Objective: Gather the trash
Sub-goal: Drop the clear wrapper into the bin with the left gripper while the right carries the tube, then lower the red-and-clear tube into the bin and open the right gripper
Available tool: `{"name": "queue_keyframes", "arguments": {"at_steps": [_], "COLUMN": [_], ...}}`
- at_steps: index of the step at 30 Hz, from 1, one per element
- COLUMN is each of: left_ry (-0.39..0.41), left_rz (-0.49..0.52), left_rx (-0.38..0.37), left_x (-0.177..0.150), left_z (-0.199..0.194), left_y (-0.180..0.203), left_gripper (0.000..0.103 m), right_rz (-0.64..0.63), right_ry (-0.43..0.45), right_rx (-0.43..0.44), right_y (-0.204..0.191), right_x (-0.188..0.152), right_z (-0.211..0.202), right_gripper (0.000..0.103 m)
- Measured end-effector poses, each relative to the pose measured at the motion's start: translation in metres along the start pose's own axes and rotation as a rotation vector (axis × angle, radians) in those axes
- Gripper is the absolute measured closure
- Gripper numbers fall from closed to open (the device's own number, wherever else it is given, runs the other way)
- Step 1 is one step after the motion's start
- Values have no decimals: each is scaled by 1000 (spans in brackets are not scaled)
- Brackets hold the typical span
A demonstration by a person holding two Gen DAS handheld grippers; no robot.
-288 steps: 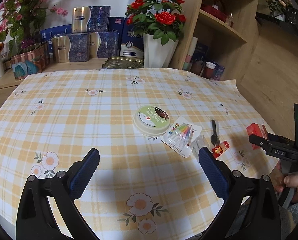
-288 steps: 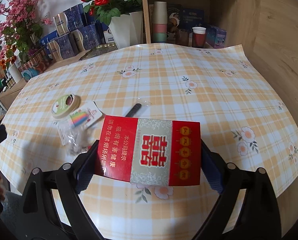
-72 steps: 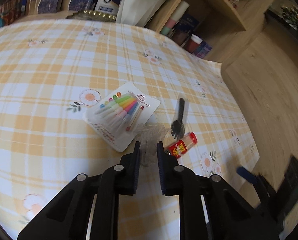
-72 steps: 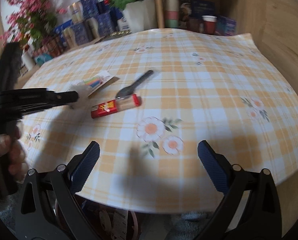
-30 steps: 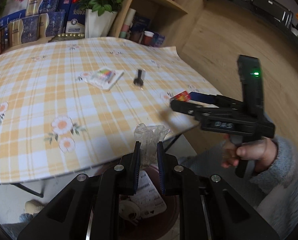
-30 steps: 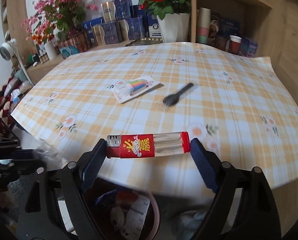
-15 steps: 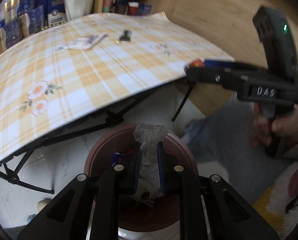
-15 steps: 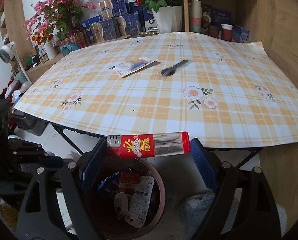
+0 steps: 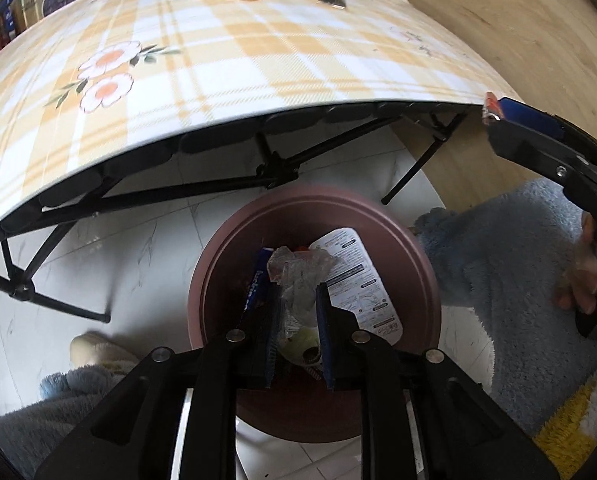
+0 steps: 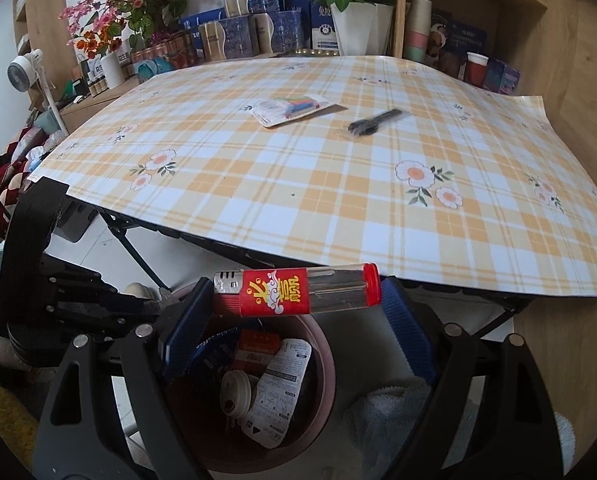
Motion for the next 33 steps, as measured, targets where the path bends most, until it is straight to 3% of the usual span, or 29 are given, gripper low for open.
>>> {"name": "queue_keyframes", "arguments": {"at_steps": [4,6,12,17,22,27,33], "left_ry": [31,60,198,359,529,610,645], "left_rz": [1,-1,-14,-38,-79,-120,-154], "left_rx": [-5,-11,-25,-20,46,115,151], "left_x": [4,6,15,21,21,21,23], "left_z": [-6,-13,-45,-84,-128,-150,-162], "left_y": [3,4,4,3,-7,-21,-32], "left_gripper": [78,59,39,35,31,24,21], "right_rz": [0,-6,-56,-111,-166,-237,-291], "right_ry": [-9,-13,-19,-49,-94,-131,-163], "right_rx": [-3,-3,-2,5,9,15,24], "right_y": [1,0,-11,-24,-35,-50,-61], "right_x": [-3,-3,-7,-14,-24,-34,-42], "right_z": [1,2,3,7,17,25,31], "right_gripper": [19,19,19,19,19,19,19]}}
Point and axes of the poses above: each gripper's, at about its wrist camera, not at the fingertips, and z roughly the way its jaws point, y to its right, x to its top, the point moved 7 cm from there along z, roughly the way its jaws point, and after that the axes turned 12 degrees about -x, right-handed, at the moved point
